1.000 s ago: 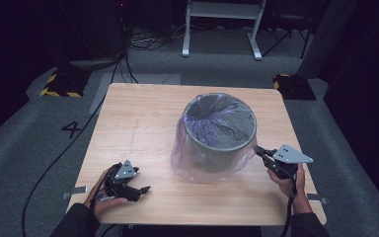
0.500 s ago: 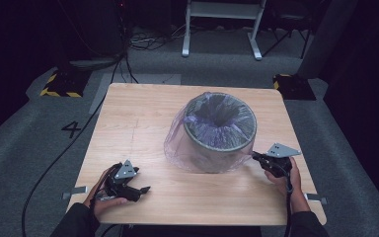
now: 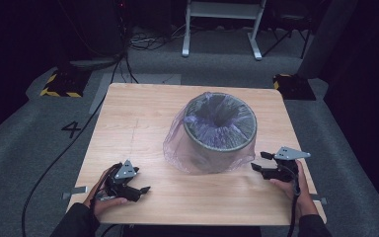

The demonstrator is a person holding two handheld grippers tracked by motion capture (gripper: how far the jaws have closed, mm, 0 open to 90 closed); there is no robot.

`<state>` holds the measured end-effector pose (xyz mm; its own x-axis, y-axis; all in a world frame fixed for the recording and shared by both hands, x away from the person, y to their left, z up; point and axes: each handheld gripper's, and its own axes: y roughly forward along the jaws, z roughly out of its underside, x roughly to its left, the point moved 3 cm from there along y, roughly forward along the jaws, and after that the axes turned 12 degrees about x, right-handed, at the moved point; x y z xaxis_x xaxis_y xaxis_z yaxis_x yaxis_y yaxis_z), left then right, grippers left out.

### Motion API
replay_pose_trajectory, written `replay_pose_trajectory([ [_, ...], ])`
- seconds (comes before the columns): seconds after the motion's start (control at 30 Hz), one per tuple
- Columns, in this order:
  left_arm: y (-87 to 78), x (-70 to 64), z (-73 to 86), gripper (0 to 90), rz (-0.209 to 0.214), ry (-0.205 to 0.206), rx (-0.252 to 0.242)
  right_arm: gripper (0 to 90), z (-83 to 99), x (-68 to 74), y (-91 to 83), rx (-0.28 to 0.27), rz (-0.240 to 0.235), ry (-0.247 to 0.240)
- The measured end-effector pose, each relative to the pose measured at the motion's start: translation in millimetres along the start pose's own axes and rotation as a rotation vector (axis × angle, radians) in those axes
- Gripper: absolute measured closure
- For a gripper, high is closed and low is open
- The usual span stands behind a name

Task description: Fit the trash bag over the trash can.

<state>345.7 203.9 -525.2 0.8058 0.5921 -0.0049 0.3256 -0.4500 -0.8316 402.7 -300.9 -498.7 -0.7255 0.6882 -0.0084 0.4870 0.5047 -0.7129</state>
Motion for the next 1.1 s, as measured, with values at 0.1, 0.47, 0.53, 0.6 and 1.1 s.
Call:
replay_pose_trajectory([
  [0.1, 0.0, 0.0, 0.0, 17.1, 0.0, 0.0, 0.0, 25.2, 3.5, -1.1, -10.3, -0.028, -0.018, 0.02],
  [0.47, 0.0, 0.0, 0.0, 17.1, 0.0, 0.0, 0.0, 21.9, -20.6, 8.8, -62.1, -0.206, -0.007, 0.069],
  [0.53, 0.0, 0.0, 0.0, 17.1, 0.0, 0.0, 0.0, 21.0, -30.7, 13.1, -70.2, -0.24, 0.002, 0.051],
  [0.6, 0.0, 0.0, 0.0, 17.1, 0.0, 0.0, 0.0, 20.8, -40.7, 16.6, -76.6, -0.261, 0.012, 0.029],
  [1.1, 0.1, 0.0, 0.0, 17.0, 0.001, -0.001, 0.0, 23.9, -124.8, 29.4, -98.5, -0.297, 0.002, -0.053],
])
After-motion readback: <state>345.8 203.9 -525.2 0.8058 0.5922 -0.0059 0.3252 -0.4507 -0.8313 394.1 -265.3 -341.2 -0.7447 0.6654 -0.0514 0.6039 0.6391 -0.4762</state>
